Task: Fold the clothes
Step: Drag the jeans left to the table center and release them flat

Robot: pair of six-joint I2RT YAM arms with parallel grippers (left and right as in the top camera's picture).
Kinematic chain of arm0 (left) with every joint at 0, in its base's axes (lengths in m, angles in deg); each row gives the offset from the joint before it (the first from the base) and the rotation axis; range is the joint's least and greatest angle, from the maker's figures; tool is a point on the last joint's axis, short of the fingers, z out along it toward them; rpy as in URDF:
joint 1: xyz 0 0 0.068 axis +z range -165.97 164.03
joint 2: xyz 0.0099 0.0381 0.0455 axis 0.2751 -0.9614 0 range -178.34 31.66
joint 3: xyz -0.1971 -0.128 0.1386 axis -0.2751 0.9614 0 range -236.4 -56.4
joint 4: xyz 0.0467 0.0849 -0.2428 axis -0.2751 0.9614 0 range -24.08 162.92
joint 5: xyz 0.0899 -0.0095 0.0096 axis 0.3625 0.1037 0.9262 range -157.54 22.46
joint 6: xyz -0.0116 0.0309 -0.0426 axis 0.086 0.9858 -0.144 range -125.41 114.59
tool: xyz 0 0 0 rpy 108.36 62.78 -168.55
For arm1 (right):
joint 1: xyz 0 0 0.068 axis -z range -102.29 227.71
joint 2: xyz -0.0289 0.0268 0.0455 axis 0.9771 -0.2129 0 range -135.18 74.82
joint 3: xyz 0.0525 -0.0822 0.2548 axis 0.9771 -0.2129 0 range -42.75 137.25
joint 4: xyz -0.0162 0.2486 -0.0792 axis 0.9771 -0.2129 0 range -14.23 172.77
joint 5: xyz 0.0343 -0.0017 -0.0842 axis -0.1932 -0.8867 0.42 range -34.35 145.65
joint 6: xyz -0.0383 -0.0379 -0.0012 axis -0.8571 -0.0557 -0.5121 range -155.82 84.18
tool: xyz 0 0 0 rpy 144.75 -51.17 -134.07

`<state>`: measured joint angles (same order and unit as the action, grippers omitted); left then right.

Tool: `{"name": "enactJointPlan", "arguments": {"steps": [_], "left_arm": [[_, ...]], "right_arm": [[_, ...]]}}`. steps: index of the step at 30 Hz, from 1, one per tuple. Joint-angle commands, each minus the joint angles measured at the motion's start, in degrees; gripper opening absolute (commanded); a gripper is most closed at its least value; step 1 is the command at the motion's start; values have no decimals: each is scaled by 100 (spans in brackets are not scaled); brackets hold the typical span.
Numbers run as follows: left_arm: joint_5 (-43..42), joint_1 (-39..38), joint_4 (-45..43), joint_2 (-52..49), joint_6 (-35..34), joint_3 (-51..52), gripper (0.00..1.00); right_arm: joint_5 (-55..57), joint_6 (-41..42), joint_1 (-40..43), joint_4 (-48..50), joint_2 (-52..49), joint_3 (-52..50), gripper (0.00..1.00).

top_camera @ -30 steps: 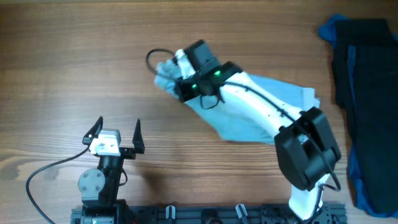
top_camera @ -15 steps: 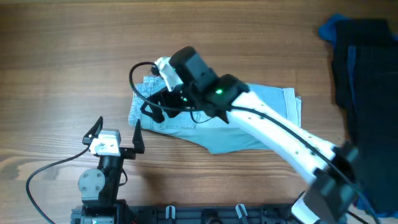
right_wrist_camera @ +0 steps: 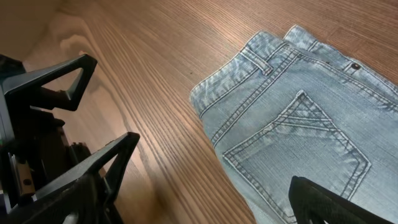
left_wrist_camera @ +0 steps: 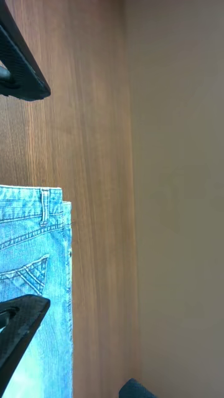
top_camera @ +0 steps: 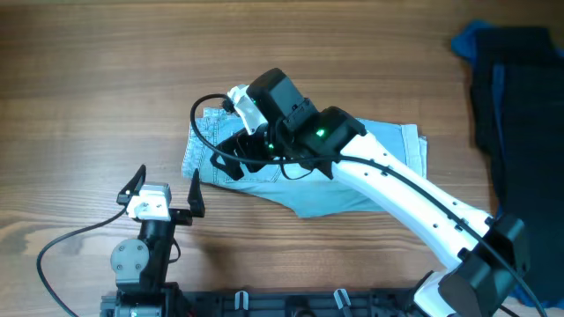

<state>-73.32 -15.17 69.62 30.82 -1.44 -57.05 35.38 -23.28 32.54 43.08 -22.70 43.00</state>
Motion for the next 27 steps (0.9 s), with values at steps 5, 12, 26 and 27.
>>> {"name": "enactJointPlan", "arguments": {"steps": [5, 12, 26, 27], "left_arm": [[52, -33, 24, 28, -35, 33, 100], [52, -33, 24, 28, -35, 33, 100], [52, -33, 24, 28, -35, 33, 100], [52, -33, 24, 28, -33, 33, 100]], "right_arm": [[404, -101, 13, -17, 39, 48, 99], [549, -201, 13, -20, 39, 48, 99], [1198, -212, 13, -4, 37, 48, 100], [1198, -212, 13, -11, 37, 48, 100]]}}
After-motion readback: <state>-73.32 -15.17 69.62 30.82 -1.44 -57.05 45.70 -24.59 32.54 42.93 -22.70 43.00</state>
